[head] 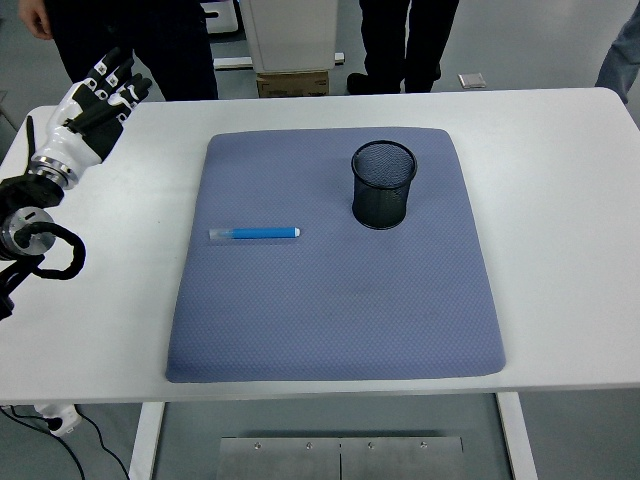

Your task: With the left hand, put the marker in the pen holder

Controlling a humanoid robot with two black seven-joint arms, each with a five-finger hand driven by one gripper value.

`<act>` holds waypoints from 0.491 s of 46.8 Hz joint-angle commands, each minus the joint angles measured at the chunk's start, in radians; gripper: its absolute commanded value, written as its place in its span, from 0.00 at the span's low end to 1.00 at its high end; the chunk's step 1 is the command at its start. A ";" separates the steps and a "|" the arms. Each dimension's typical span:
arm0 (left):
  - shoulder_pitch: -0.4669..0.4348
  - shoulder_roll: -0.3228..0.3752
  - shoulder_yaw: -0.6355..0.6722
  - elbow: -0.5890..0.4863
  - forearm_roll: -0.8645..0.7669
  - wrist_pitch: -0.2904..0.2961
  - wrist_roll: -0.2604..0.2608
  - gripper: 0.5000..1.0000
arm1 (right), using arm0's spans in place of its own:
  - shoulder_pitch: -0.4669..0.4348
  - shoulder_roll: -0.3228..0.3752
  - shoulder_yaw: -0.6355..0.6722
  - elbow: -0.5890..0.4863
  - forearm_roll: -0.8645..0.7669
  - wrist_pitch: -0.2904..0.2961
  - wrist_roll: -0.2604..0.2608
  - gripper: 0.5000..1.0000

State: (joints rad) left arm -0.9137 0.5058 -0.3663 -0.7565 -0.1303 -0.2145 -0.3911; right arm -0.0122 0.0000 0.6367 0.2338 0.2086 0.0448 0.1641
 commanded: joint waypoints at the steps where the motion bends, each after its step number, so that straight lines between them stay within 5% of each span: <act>1: -0.065 0.002 0.118 0.002 0.000 0.006 0.000 1.00 | 0.000 0.000 0.000 -0.001 0.000 0.001 0.000 1.00; 23: -0.378 0.000 0.624 -0.095 0.127 0.003 0.009 1.00 | 0.000 0.000 0.000 -0.001 0.000 0.000 0.000 1.00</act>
State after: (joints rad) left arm -1.2672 0.5043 0.2282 -0.8230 -0.0535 -0.2119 -0.3844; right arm -0.0123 0.0000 0.6366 0.2334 0.2086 0.0447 0.1641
